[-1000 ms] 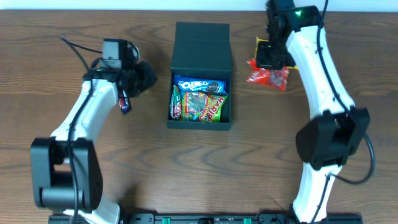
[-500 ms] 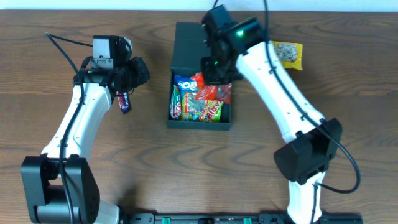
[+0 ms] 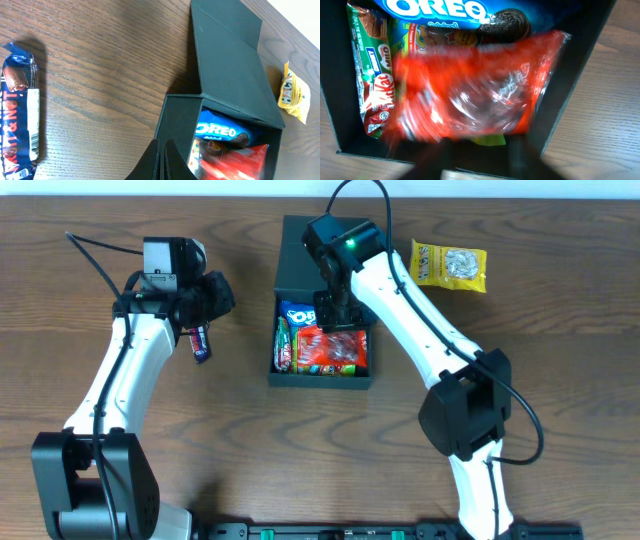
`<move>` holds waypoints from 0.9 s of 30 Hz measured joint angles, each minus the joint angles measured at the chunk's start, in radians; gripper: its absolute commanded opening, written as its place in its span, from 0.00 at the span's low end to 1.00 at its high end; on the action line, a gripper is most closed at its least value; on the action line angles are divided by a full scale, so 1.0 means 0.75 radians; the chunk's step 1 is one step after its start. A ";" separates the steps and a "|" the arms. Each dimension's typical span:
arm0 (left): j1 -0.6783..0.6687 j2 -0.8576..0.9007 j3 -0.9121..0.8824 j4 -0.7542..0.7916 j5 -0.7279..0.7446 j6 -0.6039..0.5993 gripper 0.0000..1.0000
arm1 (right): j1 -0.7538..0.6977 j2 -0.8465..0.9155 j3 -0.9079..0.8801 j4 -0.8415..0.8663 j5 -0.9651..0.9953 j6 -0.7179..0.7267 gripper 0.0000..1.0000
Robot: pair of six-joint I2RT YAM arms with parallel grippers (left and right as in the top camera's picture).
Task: Pack container
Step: 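Place the red Hacks bag into the box and release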
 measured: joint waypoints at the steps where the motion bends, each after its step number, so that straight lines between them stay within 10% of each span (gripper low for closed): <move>1: 0.000 0.000 0.000 -0.001 0.000 0.003 0.07 | 0.000 0.000 0.000 -0.001 0.001 -0.001 0.88; 4: 0.000 0.000 0.000 -0.001 0.000 0.009 0.07 | -0.001 0.000 0.004 -0.024 0.002 -0.010 0.81; 6: 0.000 0.000 0.000 0.000 0.000 0.015 0.07 | -0.005 0.000 0.033 -0.043 -0.001 -0.016 0.10; 7: 0.000 -0.001 0.000 0.000 -0.001 0.016 0.07 | -0.008 0.000 0.054 -0.044 -0.008 -0.019 0.01; 27: 0.000 -0.001 0.000 -0.001 -0.025 0.034 0.07 | -0.027 -0.007 -0.302 0.538 -0.163 -0.176 0.01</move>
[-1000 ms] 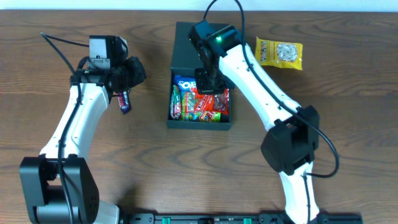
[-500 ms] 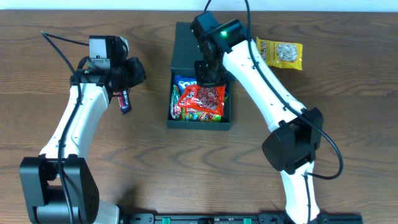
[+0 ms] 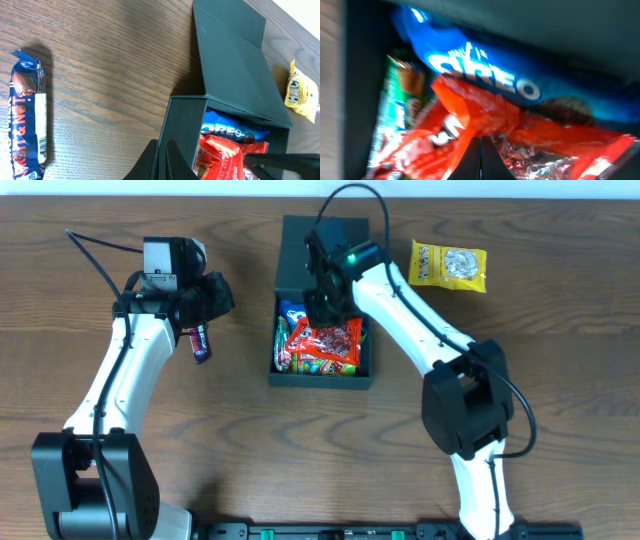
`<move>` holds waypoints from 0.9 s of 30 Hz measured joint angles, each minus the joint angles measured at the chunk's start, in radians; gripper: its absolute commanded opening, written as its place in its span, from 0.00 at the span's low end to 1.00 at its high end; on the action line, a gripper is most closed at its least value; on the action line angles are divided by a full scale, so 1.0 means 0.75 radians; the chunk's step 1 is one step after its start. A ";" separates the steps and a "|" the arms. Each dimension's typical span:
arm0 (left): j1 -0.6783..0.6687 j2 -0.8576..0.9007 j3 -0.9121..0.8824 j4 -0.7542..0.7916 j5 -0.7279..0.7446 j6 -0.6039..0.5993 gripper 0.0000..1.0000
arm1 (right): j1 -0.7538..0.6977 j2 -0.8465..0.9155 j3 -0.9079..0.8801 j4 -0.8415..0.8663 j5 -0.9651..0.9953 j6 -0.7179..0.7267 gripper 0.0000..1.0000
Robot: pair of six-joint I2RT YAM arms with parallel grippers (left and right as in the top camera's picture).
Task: Pack container
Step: 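Place the red Hacks bag into the box and release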
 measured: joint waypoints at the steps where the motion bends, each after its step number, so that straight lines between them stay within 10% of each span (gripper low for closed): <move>1: 0.000 0.000 0.000 0.000 0.000 0.000 0.07 | 0.001 0.000 -0.032 0.007 -0.008 -0.010 0.01; 27: 0.000 0.000 0.000 -0.012 0.000 0.012 0.11 | 0.013 -0.002 0.128 -0.275 -0.109 -0.145 0.01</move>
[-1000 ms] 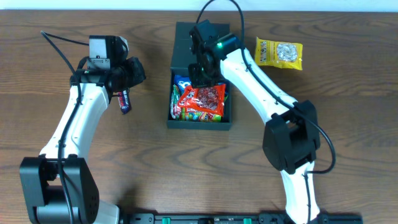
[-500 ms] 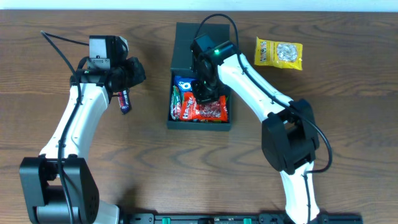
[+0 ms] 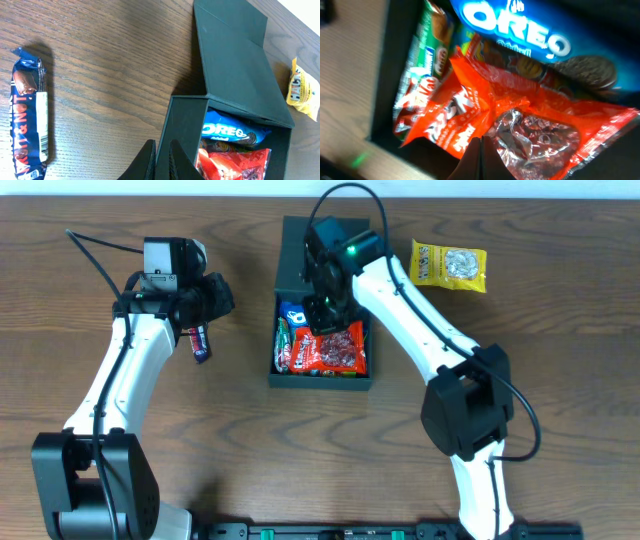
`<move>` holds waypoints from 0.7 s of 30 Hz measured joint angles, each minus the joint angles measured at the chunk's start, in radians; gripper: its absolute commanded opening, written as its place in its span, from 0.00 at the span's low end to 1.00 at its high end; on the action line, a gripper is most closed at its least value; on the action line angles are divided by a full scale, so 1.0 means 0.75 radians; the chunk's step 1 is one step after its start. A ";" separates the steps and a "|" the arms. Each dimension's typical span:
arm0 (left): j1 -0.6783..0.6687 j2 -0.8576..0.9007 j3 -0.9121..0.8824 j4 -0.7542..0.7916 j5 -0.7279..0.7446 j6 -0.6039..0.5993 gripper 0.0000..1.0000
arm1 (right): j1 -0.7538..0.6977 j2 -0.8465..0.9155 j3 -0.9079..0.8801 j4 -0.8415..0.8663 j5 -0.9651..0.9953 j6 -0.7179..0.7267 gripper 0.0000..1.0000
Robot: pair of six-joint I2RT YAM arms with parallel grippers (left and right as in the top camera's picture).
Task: Pack container
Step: 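Place the red Hacks bag into the box and release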
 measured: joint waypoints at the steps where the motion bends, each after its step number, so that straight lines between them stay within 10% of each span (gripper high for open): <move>1: 0.000 0.000 0.000 -0.001 -0.001 -0.001 0.11 | 0.002 0.000 -0.037 0.018 -0.001 -0.001 0.01; 12: 0.000 0.000 0.000 -0.003 -0.001 0.000 0.11 | 0.007 -0.038 -0.296 0.271 -0.028 -0.002 0.01; 21: 0.000 0.000 0.000 -0.006 -0.001 0.000 0.11 | -0.032 -0.018 0.019 -0.033 -0.007 -0.022 0.01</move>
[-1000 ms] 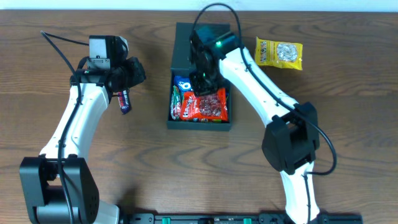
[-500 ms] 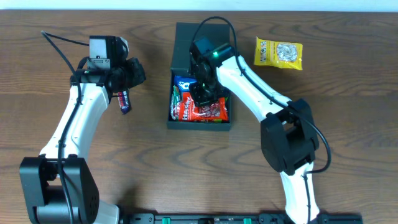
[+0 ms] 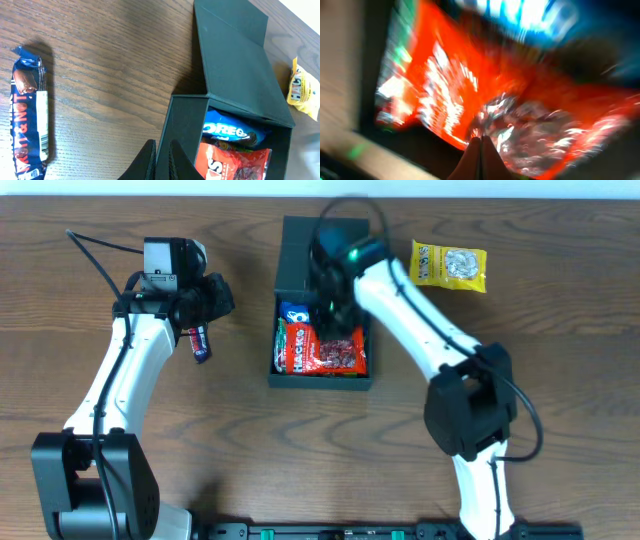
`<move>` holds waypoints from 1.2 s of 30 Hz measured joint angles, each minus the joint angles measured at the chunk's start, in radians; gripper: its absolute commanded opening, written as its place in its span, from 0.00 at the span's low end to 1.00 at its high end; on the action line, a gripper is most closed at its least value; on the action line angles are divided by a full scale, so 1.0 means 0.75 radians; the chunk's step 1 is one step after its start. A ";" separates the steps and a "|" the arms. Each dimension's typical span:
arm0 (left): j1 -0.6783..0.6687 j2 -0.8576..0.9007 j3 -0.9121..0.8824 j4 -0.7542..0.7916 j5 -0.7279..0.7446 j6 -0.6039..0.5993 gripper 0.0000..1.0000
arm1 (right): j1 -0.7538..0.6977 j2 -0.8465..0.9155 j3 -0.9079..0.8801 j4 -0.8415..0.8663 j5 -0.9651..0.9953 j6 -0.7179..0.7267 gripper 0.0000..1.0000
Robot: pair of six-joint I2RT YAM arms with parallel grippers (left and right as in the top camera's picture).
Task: Pack container
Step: 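Place the red Hacks bag into the box and release, then grasp the yellow Hacks bag with the right gripper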
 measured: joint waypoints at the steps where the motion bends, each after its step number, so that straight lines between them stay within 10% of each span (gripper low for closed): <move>1: 0.000 -0.001 0.000 -0.002 0.000 0.000 0.11 | -0.018 -0.001 0.079 0.000 0.017 -0.004 0.01; 7: 0.000 -0.001 0.000 -0.006 0.000 0.000 0.11 | -0.240 -0.046 0.306 0.098 0.282 -0.009 0.14; 10: 0.000 -0.001 0.000 -0.006 0.000 0.000 0.12 | -0.432 -0.041 0.298 0.140 0.367 -0.012 0.95; 11: 0.000 -0.001 0.000 -0.006 0.000 0.001 0.13 | -0.500 -0.028 0.293 0.153 0.381 -0.012 0.99; 36: 0.000 -0.001 0.000 -0.012 0.000 0.019 0.16 | -0.696 0.447 0.277 0.595 0.403 -0.046 0.97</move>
